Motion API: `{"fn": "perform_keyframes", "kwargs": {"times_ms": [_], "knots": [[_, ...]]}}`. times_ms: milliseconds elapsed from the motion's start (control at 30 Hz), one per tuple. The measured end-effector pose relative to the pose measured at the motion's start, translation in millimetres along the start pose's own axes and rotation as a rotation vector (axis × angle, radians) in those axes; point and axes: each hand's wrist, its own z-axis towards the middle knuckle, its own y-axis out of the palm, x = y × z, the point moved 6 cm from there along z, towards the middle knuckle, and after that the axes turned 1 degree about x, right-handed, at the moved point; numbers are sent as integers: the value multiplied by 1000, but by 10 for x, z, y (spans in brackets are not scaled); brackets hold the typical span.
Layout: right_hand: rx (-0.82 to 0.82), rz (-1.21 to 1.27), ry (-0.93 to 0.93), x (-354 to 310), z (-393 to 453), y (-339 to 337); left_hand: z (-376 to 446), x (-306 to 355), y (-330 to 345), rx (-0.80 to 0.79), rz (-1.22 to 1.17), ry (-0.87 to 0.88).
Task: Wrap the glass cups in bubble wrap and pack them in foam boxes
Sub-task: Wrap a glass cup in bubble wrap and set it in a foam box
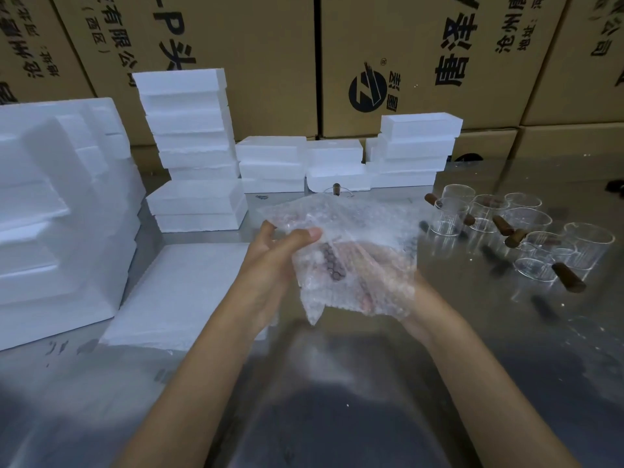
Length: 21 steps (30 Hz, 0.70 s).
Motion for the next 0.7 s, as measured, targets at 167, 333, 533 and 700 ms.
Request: {"fn": "perform_keyframes", "kwargs": {"times_ms": [167,333,533,700], "knots": [[409,210,-394,-265,40,-555,43,77,-151,60,-218,-3],[110,170,-193,-116,164,-420,52,68,-179,52,-376,-11],[-177,90,-156,32,165,-55,26,-11,45,-129,-253,-5],[91,303,-204,-38,237,-355,-2,-157,126,-187,-63,-97]]}}
